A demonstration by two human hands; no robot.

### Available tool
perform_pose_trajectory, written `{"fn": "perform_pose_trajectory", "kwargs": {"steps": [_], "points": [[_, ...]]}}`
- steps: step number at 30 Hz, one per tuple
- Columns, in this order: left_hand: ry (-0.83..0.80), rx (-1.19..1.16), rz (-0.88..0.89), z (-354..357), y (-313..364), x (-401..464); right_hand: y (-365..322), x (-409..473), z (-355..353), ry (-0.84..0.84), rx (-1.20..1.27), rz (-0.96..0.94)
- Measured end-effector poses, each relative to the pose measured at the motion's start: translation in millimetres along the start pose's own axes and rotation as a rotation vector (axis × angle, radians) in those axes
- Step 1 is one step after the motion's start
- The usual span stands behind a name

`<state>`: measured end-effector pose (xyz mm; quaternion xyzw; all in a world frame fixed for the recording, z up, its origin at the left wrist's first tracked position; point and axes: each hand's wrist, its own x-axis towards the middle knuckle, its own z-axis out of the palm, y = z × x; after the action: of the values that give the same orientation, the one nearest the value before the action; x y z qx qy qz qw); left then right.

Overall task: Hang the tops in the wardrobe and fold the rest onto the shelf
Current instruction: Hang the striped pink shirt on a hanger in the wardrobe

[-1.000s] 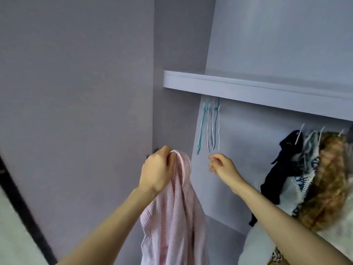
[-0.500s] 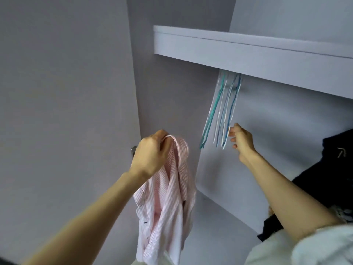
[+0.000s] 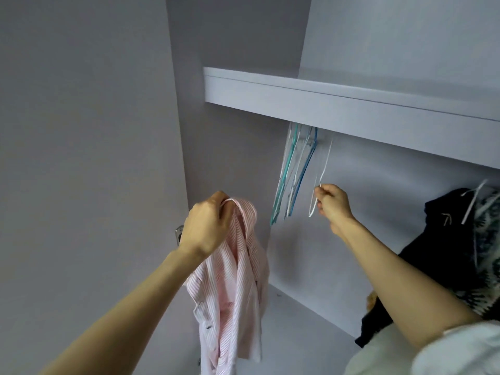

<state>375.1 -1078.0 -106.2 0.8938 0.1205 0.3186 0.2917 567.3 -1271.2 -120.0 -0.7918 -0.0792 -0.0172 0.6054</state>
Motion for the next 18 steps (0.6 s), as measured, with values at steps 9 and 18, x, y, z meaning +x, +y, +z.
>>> {"fn": "perform_pose_trajectory", "kwargs": {"steps": [9, 18], "points": [[-0.245, -0.049, -0.024, -18, -7, -34, 24, -90, -23, 0.021, 0.087, 0.106], [-0.406, -0.106, -0.064, -32, -24, -83, 27, -202, -27, -0.014, 0.286, 0.303]]}}
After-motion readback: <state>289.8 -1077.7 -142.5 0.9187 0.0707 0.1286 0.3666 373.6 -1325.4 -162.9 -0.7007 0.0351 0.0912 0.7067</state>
